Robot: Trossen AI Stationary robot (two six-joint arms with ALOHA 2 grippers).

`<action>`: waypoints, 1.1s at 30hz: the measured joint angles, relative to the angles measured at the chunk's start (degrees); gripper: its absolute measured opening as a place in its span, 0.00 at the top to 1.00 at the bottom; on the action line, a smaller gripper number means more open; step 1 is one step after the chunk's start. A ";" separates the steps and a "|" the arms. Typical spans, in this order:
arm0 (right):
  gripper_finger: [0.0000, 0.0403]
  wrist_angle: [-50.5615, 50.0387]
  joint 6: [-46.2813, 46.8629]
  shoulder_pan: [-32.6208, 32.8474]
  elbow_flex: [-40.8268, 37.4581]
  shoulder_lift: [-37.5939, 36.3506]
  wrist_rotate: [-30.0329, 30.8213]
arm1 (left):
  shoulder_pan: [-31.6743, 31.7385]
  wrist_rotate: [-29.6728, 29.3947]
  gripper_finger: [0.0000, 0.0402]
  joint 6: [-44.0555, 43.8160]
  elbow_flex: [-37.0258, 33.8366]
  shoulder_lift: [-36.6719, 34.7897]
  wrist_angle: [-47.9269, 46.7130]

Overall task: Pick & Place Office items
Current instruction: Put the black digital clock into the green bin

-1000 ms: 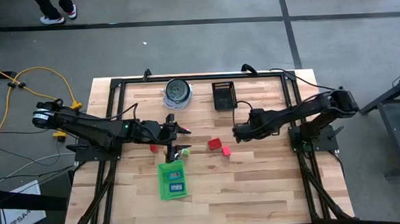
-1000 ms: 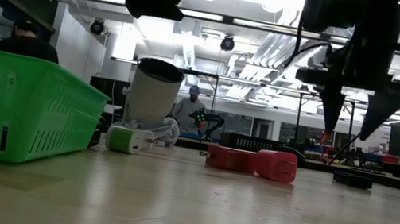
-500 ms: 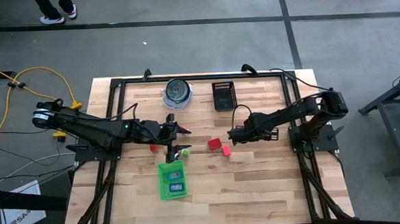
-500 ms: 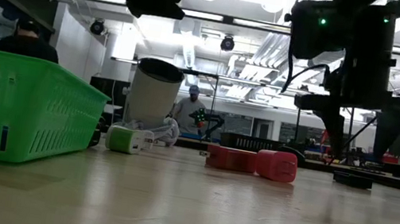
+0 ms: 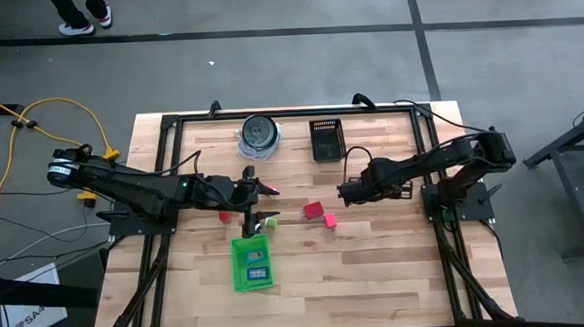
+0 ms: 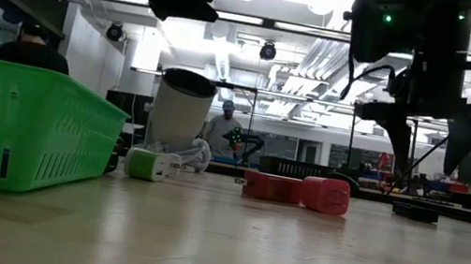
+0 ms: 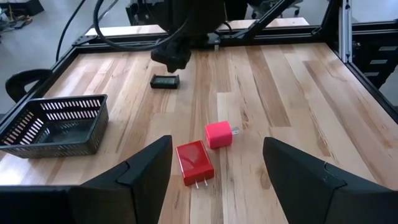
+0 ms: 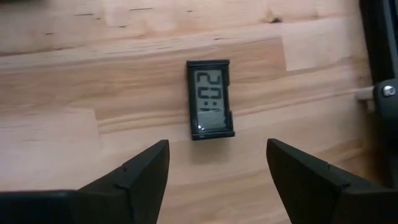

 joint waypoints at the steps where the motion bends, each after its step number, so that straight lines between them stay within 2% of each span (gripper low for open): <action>1: 0.36 0.21 0.00 -0.19 -0.75 -0.30 -0.08 | 0.00 0.00 0.39 0.00 0.00 0.00 0.02; 12: 0.36 16.16 -2.43 -2.29 -12.77 -8.36 -2.55 | 0.00 0.00 0.39 0.00 0.02 0.00 0.98; 33: 0.36 18.13 -1.62 -3.07 -13.29 -6.80 -0.47 | 0.02 0.00 0.39 0.00 0.02 0.00 0.98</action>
